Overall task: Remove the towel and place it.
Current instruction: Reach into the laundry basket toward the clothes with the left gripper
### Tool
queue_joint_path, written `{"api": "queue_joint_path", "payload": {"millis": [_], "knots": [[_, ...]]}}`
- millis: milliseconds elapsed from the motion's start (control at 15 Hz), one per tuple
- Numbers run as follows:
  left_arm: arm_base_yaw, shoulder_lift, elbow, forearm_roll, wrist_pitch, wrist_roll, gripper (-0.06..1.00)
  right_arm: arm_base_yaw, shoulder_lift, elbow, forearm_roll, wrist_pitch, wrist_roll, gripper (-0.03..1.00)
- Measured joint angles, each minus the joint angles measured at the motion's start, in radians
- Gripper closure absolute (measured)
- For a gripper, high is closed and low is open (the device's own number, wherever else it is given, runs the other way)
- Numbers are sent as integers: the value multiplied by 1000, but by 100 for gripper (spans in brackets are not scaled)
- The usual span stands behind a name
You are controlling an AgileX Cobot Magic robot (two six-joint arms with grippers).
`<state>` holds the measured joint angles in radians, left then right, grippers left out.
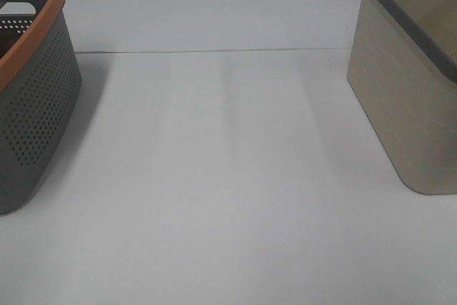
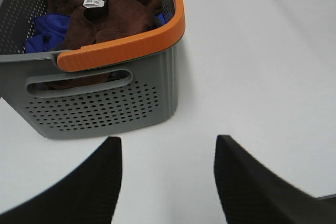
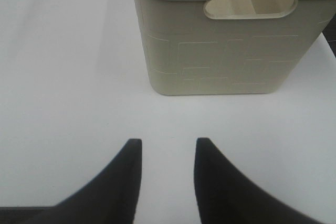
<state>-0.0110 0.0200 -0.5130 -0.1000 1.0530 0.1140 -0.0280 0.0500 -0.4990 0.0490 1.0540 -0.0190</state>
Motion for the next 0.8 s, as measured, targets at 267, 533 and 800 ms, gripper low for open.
{"api": "queue_joint_path", "payload": {"millis": [267,533,800], "knots": [[0,0,0,0,0,0,42,0,0,0,0,0,0,63],[0,0,0,0,0,0,42,0,0,0,0,0,0,63],[0,0,0,0,0,0,42,0,0,0,0,0,0,63]]}}
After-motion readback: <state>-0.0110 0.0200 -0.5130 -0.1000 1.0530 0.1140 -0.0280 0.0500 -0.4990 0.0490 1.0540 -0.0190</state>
